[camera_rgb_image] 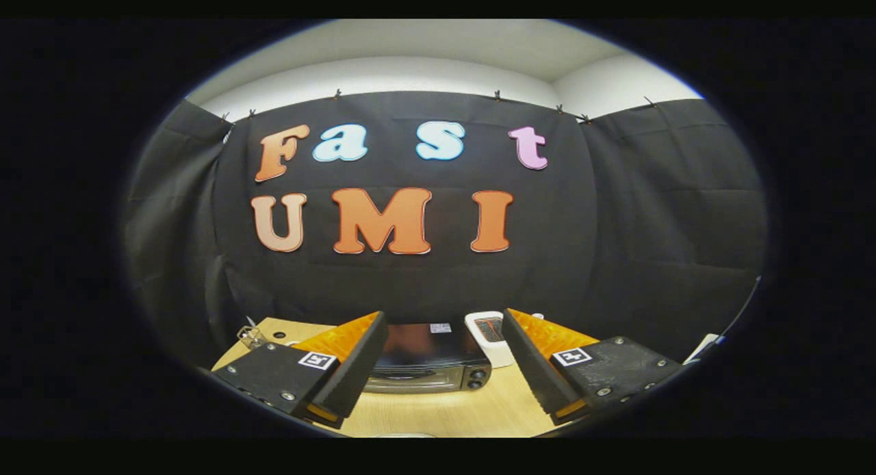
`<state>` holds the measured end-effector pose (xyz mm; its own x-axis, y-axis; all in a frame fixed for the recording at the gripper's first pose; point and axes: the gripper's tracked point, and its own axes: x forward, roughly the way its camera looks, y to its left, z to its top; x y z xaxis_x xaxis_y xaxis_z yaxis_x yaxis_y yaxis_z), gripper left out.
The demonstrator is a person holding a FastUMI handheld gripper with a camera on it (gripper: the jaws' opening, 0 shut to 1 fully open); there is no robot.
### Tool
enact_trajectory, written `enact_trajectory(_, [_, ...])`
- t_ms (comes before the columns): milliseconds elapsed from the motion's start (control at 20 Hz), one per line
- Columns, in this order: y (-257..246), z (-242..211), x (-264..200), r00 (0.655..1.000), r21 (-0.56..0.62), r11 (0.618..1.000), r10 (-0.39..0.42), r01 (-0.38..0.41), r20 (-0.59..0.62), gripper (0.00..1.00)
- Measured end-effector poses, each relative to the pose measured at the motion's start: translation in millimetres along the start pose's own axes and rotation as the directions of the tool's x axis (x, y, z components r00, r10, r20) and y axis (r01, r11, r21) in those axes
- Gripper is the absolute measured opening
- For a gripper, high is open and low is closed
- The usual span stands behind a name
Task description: Open the toaster oven, put the food inside, and close the toaster oven door.
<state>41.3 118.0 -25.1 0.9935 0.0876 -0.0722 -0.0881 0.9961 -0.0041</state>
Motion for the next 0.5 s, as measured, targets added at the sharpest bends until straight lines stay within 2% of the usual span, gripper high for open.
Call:
enact_trajectory(400, [6,7,3,1.0,0.016,1.0,0.023,-0.024,0.018,0.99])
enact_trajectory(500, [16,11,16,0.999,0.009,0.999,0.031,-0.031,0.03,0.99])
